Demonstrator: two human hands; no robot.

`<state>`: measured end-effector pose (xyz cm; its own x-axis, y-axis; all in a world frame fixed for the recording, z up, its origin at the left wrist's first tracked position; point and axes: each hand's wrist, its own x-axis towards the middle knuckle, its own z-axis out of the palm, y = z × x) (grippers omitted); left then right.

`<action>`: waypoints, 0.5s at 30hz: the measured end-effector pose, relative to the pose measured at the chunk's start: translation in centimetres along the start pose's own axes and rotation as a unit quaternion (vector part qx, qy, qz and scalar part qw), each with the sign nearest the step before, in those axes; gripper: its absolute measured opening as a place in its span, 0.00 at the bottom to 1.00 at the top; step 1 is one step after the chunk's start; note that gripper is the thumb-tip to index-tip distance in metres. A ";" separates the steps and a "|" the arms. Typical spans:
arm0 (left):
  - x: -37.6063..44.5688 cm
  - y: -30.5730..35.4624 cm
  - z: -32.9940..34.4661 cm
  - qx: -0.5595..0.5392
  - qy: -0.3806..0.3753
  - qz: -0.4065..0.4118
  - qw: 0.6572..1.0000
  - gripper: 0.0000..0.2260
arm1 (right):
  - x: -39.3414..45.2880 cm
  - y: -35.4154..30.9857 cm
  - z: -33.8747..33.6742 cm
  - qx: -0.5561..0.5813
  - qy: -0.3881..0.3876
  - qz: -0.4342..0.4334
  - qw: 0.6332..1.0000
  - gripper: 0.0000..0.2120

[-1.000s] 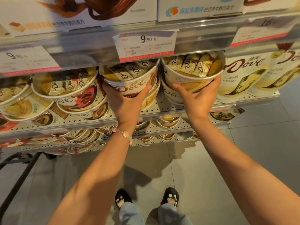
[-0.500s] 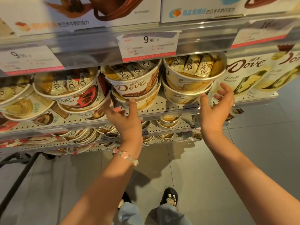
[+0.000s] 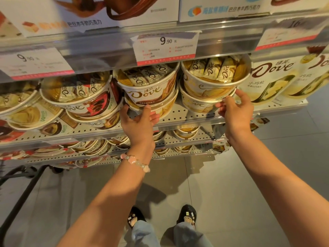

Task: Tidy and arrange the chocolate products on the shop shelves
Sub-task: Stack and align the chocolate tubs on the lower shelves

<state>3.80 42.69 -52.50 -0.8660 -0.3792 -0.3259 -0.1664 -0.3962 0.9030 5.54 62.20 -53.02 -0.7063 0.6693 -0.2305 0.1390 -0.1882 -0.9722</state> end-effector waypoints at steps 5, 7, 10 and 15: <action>0.7 0.0 -1.1 0.038 -0.015 0.031 0.999 0.26 | 1.0 -0.2 -0.8 -0.017 -0.003 -0.012 1.000 0.16; 1.1 0.1 -1.8 0.065 -0.043 0.044 0.996 0.25 | 1.4 -0.1 -1.4 -0.032 -0.013 -0.019 0.999 0.16; 1.9 0.3 -2.8 0.105 -0.088 0.068 0.988 0.21 | 2.0 0.0 -2.2 -0.050 -0.031 -0.013 0.998 0.18; 2.2 0.3 -3.1 0.111 -0.073 0.083 0.988 0.12 | 2.7 0.0 -2.9 -0.072 -0.049 -0.015 0.996 0.17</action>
<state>3.31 39.10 -53.85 -0.9461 -0.2925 -0.1391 -0.1017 -0.1394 0.9850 5.61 66.11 -53.78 -0.7752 0.5983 -0.2029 0.2093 -0.0599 -0.9760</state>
